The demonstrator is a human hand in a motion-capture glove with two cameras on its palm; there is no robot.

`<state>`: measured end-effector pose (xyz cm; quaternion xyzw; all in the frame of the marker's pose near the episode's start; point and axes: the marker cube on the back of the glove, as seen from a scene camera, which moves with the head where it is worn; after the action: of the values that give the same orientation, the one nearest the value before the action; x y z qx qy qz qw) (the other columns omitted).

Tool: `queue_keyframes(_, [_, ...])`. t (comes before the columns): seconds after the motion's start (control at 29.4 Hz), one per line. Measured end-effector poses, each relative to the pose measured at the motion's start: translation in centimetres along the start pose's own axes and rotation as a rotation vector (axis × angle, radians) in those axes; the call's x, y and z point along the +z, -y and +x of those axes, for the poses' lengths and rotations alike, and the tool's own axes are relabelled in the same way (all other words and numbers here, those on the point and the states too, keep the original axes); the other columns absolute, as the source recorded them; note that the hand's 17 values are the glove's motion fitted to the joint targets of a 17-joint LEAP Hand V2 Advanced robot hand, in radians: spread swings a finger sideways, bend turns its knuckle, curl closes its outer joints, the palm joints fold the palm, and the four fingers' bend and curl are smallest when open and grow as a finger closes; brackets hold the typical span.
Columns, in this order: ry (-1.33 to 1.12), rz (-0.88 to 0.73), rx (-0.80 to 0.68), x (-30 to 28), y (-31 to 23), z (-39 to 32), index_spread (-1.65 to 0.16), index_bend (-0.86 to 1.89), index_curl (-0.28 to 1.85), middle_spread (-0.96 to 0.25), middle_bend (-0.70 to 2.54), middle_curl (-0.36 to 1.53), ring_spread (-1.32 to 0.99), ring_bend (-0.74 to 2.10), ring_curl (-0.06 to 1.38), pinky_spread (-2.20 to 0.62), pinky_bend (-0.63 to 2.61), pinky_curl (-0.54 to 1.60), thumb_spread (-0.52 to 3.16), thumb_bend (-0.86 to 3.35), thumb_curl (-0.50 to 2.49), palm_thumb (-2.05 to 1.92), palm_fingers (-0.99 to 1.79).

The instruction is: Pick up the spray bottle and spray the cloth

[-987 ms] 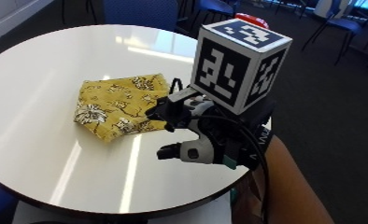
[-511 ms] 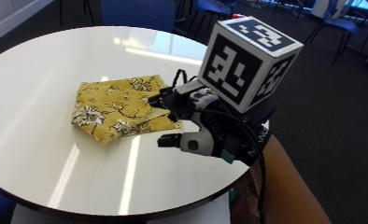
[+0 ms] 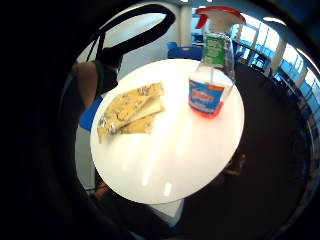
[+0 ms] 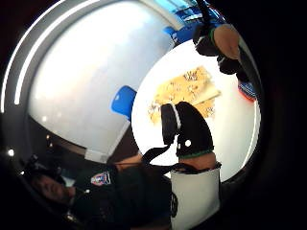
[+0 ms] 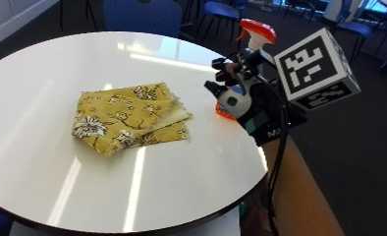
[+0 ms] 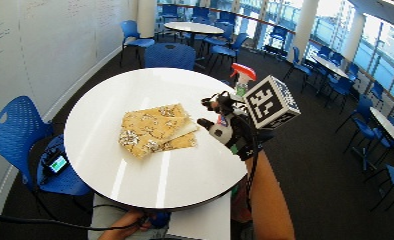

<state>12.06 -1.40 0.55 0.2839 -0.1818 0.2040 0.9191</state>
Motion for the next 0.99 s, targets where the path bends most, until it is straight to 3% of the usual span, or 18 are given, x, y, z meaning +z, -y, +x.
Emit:
queue_keyframes(0.2, [0.270, 0.172, 0.268, -0.4, 1.8, 4.6, -0.35, 0.12, 0.26, -0.13, 0.38, 0.38, -0.15, 0.48, 0.34, 0.05, 0.16, 0.26, 1.19, 0.14, 0.30, 0.68, 1.03])
queue_keyframes(0.37, [0.317, 0.299, 0.422, 0.1, 3.3, 7.7, -0.34, 0.12, 0.27, -0.14, 0.39, 0.39, -0.16, 0.48, 0.36, 0.02, 0.17, 0.27, 1.16, 0.13, 0.33, 0.73, 1.03])
queue_keyframes(0.51, [0.332, 0.377, 0.513, 0.8, 4.3, 9.7, -0.32, 0.08, 0.27, -0.13, 0.33, 0.40, -0.15, 0.45, 0.38, 0.03, 0.23, 0.31, 1.14, 0.11, 0.35, 0.75, 0.85])
queue_keyframes(0.68, [0.432, 0.364, 0.582, 2.2, 6.1, 11.6, -0.32, 0.11, 0.25, -0.13, 0.33, 0.40, -0.13, 0.40, 0.37, 0.04, 0.20, 0.31, 1.05, 0.09, 0.38, 0.80, 0.70])
queue_keyframes(0.99, [0.494, 0.282, 0.609, 3.9, 7.7, 13.1, -0.33, 0.19, 0.28, -0.22, 0.47, 0.44, -0.17, 0.42, 0.35, 0.06, 0.08, 0.24, 0.90, 0.02, 0.39, 0.86, 0.85])
